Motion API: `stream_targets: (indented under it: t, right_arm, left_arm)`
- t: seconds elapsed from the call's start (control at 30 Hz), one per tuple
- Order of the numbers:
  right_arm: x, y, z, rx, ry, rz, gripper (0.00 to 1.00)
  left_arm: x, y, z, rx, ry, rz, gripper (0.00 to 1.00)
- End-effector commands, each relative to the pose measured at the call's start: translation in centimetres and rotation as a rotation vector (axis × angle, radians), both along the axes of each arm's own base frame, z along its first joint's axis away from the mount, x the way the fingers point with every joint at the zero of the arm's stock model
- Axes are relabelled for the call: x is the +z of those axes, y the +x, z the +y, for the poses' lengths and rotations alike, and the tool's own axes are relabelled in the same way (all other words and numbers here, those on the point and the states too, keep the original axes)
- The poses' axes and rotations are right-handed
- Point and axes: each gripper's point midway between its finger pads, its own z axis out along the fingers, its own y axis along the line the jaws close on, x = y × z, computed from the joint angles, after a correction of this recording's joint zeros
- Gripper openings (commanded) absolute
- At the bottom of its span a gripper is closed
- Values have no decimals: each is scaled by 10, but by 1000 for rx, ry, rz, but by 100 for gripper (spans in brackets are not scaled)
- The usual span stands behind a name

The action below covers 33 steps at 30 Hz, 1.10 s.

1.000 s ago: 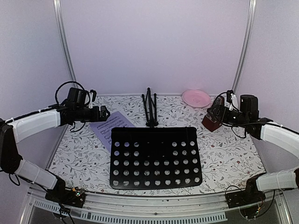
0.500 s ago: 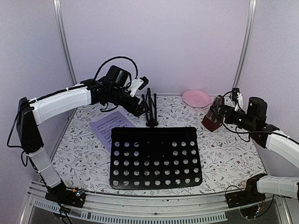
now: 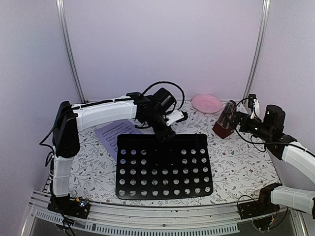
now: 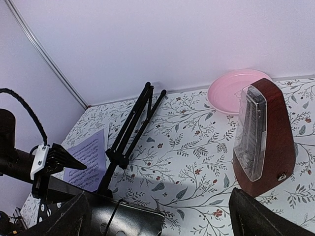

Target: Set up the instrument practice props

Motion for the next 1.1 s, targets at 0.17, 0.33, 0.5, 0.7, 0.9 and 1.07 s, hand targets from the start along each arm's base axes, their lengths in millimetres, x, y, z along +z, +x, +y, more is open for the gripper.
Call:
stream_targets:
  t: [0.17, 0.33, 0.5, 0.7, 0.9, 1.07]
  right_arm:
    - [0, -3, -2, 2, 11, -4, 99]
    - [-1, -4, -4, -8, 10, -4, 99]
    - [-2, -4, -6, -16, 8, 0, 99]
    - [-3, -3, -6, -16, 7, 3, 99]
    - [-3, -4, -7, -16, 4, 0, 99]
    - [2, -5, -8, -23, 3, -12, 99]
  left_arm:
    - [-10, 6, -8, -36, 115, -51, 54]
    - [-16, 7, -9, -43, 140, -47, 44]
    - [-24, 4, -7, -54, 187, -68, 41]
    - [-35, 4, -7, -56, 223, -75, 33]
    - [-37, 4, -6, -70, 229, -73, 16]
    - [-9, 9, -12, -73, 144, -76, 2]
